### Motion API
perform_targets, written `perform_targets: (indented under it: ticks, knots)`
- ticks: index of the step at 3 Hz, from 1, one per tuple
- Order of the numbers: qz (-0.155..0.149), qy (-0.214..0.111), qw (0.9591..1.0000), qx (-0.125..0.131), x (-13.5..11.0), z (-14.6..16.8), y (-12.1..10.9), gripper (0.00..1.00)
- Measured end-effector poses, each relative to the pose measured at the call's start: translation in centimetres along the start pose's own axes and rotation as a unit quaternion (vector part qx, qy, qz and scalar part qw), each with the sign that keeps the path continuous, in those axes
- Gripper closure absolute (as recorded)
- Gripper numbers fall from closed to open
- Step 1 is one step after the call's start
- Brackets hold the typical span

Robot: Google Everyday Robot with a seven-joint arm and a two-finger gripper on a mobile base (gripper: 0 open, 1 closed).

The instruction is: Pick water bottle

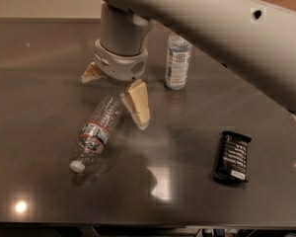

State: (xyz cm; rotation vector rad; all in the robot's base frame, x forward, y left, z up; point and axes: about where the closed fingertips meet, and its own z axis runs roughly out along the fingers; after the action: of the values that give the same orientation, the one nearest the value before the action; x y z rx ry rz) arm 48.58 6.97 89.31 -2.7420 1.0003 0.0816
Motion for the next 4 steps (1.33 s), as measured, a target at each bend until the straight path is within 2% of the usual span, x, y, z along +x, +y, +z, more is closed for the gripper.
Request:
perform_targets:
  ticks: [1, 2, 3, 4]
  knots:
    - [-0.065, 0.013, 0.9972, -0.037, -0.7, 3.0, -0.1, 0.0]
    - [-0.107, 0.026, 0.9916, -0.067, -0.9, 5.1, 0.1, 0.0]
    - [-0.14, 0.033, 0.9854, -0.091, -1.2, 5.9, 0.3, 0.18]
    - [-0.158, 0.03, 0.9819, -0.1, -1.5, 5.1, 0.4, 0.42]
